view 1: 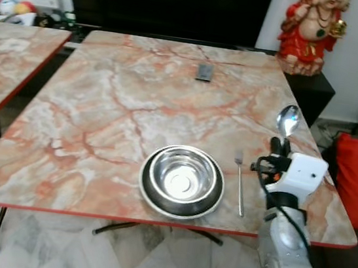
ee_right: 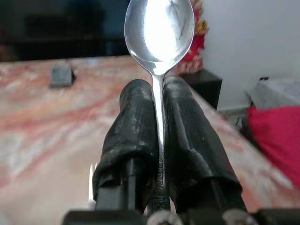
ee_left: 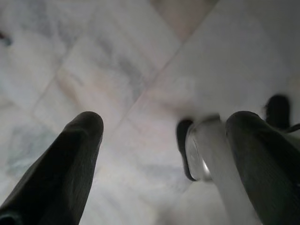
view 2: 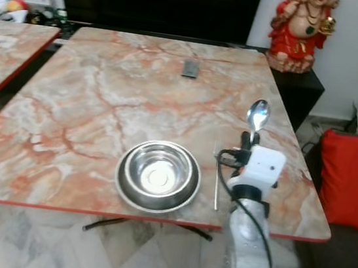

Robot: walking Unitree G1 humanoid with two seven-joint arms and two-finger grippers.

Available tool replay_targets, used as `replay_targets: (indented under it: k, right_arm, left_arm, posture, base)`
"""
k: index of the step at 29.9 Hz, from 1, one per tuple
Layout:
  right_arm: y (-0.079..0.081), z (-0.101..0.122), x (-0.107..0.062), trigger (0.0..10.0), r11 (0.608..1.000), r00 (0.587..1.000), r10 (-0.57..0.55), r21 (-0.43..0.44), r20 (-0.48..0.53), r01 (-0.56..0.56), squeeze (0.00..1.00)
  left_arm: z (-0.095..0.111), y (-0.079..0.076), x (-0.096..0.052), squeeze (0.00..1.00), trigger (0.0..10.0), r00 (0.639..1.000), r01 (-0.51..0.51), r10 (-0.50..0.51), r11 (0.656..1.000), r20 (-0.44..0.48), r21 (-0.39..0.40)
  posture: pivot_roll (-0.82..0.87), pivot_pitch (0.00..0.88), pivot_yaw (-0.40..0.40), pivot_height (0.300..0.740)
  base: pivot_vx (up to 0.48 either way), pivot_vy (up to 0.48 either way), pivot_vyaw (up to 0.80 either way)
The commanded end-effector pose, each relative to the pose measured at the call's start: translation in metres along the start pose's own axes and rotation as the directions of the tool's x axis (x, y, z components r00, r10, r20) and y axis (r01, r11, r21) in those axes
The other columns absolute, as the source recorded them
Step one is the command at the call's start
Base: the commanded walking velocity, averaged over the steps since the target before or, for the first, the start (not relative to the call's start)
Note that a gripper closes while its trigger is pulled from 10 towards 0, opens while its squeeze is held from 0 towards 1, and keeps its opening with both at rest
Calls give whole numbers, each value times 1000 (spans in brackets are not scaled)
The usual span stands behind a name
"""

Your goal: Setting the table

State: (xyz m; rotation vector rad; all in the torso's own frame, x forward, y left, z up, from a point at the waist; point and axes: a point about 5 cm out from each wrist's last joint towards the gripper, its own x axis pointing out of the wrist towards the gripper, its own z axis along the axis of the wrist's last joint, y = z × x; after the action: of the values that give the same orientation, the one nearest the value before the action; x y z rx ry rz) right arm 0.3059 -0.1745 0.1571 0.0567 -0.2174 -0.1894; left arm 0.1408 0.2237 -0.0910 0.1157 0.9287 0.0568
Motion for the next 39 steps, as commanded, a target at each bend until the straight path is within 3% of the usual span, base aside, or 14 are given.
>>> replay_targets:
  k: [1, 15, 20, 23, 29, 35, 39]
  right_arm:
    - [11, 6, 1, 10000, 999, 999, 29, 23, 24, -29, 0]
    - [-2, -7, 12, 10000, 999, 999, 12, -37, -36, -14, 0]
    - [-21, -33, 17, 10000, 986, 976, -92, -158, -198, 61, 0]
    - [-26, -42, 17, 10000, 986, 959, -107, -155, -262, 68, 0]
    - [-23, -48, 20, 10000, 987, 955, -91, -155, -282, 48, 0]
    - [-19, -66, 21, 10000, 983, 916, -110, -180, -386, 42, 0]
    - [-17, -70, 19, 10000, 982, 912, -108, -187, -396, 36, 0]
  left_arm:
    - [-12, 12, -5, 0, 10000, 999, -24, 24, 1000, -43, 4]
    - [-12, 10, -5, 0, 10000, 999, -12, 12, 1000, -45, -3]
    - [-15, 11, -6, 0, 10000, 999, -6, 6, 1000, -47, -6]
    - [-16, 12, -6, 0, 10000, 999, -6, 5, 1000, -48, -7]
    - [-16, 14, -7, 0, 10000, 999, -5, 5, 1000, -48, -4]
    - [-14, 16, -6, 0, 10000, 999, -6, 6, 1000, -47, -2]
    - [-13, 16, -6, 0, 10000, 999, -6, 6, 1000, -46, -2]
  posture:
    - [-6, 88, -7, 740]
    - [-5, 102, 0, 740]
    - [-2, 102, 9, 740]
    - [2, 104, 14, 740]
    - [0, 107, 21, 740]
    - [12, 112, 23, 740]
    - [17, 114, 24, 740]
  base:
    - [281, 0, 0]
    - [0, 0, 0]
    - [0, 0, 0]
    - [0, 0, 0]
    - [0, 0, 0]
    - [0, 0, 0]
    - [0, 0, 0]
